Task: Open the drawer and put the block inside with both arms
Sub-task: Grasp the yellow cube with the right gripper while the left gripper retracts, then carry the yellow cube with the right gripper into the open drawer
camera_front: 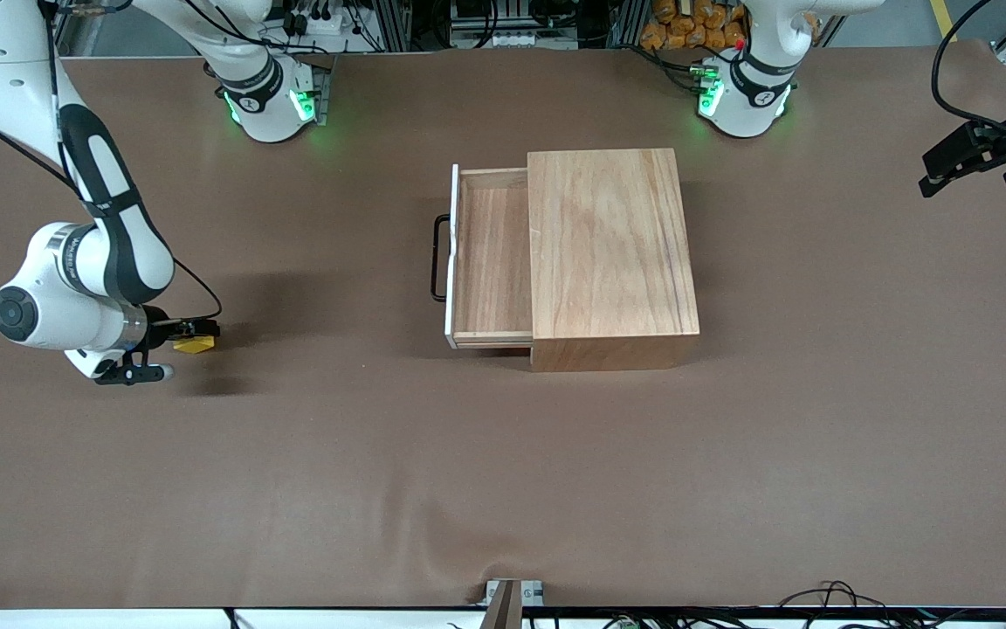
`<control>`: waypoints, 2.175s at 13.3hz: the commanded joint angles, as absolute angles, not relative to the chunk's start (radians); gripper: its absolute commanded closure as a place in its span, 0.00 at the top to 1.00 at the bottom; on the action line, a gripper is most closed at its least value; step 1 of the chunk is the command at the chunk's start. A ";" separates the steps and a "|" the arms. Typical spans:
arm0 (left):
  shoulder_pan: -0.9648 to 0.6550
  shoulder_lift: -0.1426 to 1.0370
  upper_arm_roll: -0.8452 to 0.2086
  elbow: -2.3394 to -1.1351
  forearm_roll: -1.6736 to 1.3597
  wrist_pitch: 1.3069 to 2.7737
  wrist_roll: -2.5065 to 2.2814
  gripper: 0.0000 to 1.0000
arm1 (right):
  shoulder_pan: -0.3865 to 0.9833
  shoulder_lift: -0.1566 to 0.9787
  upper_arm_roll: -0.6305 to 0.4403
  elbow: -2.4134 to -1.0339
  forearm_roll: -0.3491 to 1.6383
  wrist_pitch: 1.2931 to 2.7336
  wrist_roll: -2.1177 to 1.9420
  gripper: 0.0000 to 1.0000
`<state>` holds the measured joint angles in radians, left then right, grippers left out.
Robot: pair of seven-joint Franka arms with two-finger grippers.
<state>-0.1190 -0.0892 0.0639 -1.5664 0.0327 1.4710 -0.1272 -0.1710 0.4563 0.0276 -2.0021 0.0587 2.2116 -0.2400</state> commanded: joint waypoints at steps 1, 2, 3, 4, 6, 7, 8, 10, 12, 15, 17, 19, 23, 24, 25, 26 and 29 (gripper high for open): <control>-0.104 -0.101 0.051 -1.580 0.018 1.473 -0.121 1.00 | -0.187 0.479 0.038 -1.987 0.052 2.220 -0.310 1.00; -0.106 -0.086 0.052 -1.563 0.020 1.471 -0.120 1.00 | -0.192 0.483 0.037 -1.983 0.052 2.221 -0.348 1.00; -0.112 -0.075 0.051 -1.560 0.023 1.471 -0.121 1.00 | -0.204 0.486 0.035 -1.983 0.052 2.224 -0.374 1.00; -0.117 -0.074 0.049 -1.560 0.026 1.471 -0.121 1.00 | -0.210 0.488 0.035 -1.983 0.052 2.227 -0.391 0.95; -0.123 -0.061 0.048 -1.554 0.031 1.477 -0.123 1.00 | -0.213 0.492 0.034 -1.983 0.052 2.229 -0.416 0.90; -0.124 -0.060 0.048 -1.554 0.031 1.482 -0.123 1.00 | -0.213 0.495 0.031 -1.980 0.052 2.229 -0.443 0.89; -0.124 -0.058 0.048 -1.554 0.032 1.494 -0.123 1.00 | -0.216 0.497 0.028 -1.980 0.055 2.232 -0.487 0.83; -0.124 -0.058 0.049 -1.552 0.035 1.517 -0.136 1.00 | -0.236 0.505 0.025 -1.982 0.063 2.244 -0.529 0.70; -0.112 -0.057 0.048 -1.552 0.034 1.541 -0.137 1.00 | -0.235 0.505 0.025 -1.983 0.067 2.246 -0.528 0.52; -0.109 -0.049 0.048 -1.554 0.032 1.565 -0.135 1.00 | -0.221 0.496 0.026 -1.977 0.074 2.221 -0.506 0.00; -0.104 -0.049 0.046 -1.563 0.032 1.565 -0.133 1.00 | -0.183 0.485 0.028 -1.875 0.084 2.034 -0.389 0.00; -0.060 -0.049 0.020 -1.566 0.032 1.565 -0.123 1.00 | -0.125 0.476 0.032 -1.739 0.113 1.813 -0.266 0.00; 0.020 -0.049 -0.077 -1.571 0.035 1.565 -0.123 1.00 | 0.009 0.448 0.041 -1.585 0.268 1.629 -0.004 0.00; 0.028 -0.049 -0.078 -1.572 0.035 1.565 -0.123 1.00 | 0.053 0.439 0.070 -1.541 0.279 1.599 0.094 0.00; 0.044 -0.048 -0.089 -1.572 0.035 1.565 -0.123 1.00 | 0.080 0.436 0.109 -1.499 0.282 1.574 0.224 0.00; 0.064 -0.048 -0.107 -1.572 0.035 1.566 -0.123 1.00 | 0.093 0.436 0.164 -1.471 0.290 1.568 0.338 0.00; 0.100 -0.049 -0.140 -1.586 0.034 1.560 -0.121 1.00 | 0.100 0.437 0.342 -1.447 0.298 1.586 0.579 0.00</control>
<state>0.0717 -0.0461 -0.1129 -1.5749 0.0327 1.5594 -0.1294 0.1097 0.4368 0.2645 -1.4629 0.2819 1.5950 0.4650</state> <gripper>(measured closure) 0.000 0.436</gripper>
